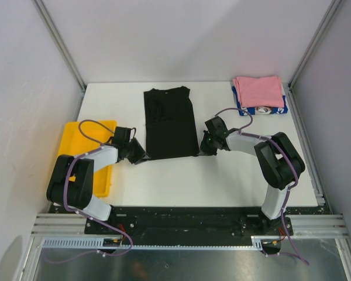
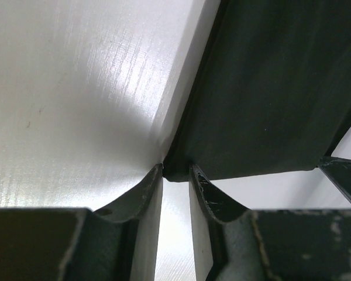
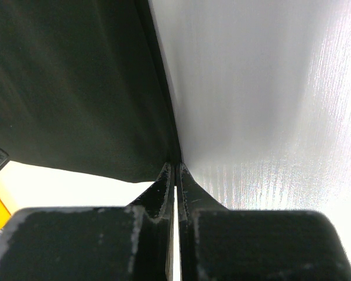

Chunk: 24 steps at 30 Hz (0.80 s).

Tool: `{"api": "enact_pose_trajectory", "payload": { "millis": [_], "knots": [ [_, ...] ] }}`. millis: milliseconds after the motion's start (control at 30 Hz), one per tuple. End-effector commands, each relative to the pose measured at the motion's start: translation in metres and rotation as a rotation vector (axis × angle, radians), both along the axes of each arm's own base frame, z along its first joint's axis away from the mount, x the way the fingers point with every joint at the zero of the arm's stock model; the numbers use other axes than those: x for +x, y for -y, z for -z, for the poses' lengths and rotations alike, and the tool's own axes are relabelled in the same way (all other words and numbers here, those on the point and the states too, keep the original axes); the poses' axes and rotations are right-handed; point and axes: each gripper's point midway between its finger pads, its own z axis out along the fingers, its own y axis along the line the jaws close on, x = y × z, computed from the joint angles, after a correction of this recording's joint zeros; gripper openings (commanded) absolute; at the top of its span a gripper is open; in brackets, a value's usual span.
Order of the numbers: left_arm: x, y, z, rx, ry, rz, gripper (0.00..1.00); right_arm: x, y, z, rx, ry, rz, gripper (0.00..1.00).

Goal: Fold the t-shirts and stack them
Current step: Grab one side of the 2/3 rectangular tshirt with both arms

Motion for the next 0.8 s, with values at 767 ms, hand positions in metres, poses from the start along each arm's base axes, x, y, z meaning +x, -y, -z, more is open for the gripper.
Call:
{"api": "enact_pose_trajectory", "payload": {
  "millis": [767],
  "knots": [
    [-0.07,-0.001,-0.039,0.034,0.085,0.06,0.0,-0.112,0.021,-0.012,-0.027,-0.089,-0.035,0.0]
  ]
}}
